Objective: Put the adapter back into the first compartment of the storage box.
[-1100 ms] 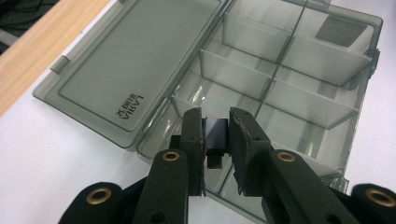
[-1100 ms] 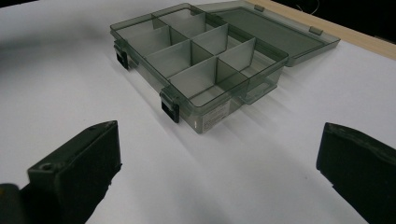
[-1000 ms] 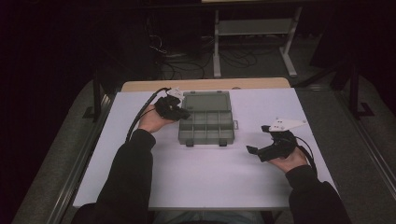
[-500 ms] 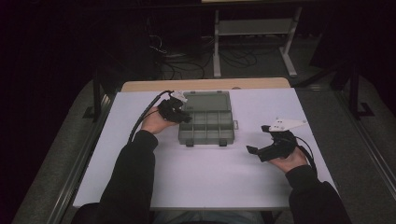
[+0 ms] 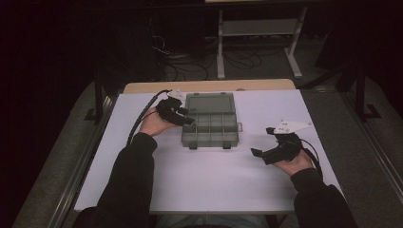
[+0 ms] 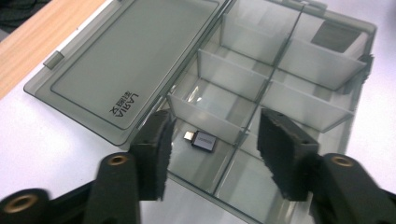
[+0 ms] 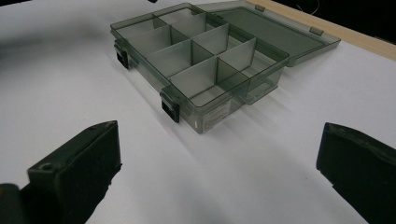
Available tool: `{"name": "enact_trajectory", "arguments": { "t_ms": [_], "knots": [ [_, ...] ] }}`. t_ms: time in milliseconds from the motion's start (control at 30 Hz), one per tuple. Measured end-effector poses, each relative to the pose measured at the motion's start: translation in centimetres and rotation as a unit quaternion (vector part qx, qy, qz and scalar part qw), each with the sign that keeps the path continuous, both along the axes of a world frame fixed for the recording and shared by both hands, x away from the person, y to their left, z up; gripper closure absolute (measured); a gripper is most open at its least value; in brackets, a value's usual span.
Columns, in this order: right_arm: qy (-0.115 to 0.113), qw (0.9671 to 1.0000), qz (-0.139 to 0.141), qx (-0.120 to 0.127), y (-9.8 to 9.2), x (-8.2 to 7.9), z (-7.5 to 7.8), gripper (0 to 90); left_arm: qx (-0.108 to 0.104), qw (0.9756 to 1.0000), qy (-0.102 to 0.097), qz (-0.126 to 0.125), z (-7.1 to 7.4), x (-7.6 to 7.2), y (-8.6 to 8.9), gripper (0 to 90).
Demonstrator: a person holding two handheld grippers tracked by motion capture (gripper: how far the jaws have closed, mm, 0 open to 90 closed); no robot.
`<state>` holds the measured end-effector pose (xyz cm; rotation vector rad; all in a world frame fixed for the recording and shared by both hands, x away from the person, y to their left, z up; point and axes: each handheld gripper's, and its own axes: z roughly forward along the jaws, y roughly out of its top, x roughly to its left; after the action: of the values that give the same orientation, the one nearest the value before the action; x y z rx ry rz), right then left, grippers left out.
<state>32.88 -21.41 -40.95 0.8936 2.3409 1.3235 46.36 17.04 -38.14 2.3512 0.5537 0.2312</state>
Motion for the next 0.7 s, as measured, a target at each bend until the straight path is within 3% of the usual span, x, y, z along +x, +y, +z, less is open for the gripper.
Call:
{"name": "enact_trajectory", "arguments": {
  "t_ms": [300, 467, 633, 700],
  "knots": [
    [-0.002, 1.0000, 0.000, 0.000, 0.0, 0.0, 0.0, 0.0, -0.021, 0.9997, -0.004, -0.008, 1.3, -0.9, 0.7, 31.2],
    [-0.001, 1.0000, 0.000, -0.001, 0.0, 0.0, 0.0, 0.0, -0.030, 0.9993, -0.019, -0.015, 2.1, -1.7, 0.9, 25.1],
    [-0.002, 1.0000, 0.000, -0.001, 0.0, 0.0, 0.0, 0.0, -0.027, 0.9995, -0.014, -0.011, 2.3, -2.3, 1.3, 13.4],
    [-0.002, 1.0000, 0.000, -0.001, 0.0, 0.0, 0.0, 0.0, -0.037, 0.9992, -0.009, -0.009, 2.2, -2.4, 1.7, 9.9]
  ]
}}
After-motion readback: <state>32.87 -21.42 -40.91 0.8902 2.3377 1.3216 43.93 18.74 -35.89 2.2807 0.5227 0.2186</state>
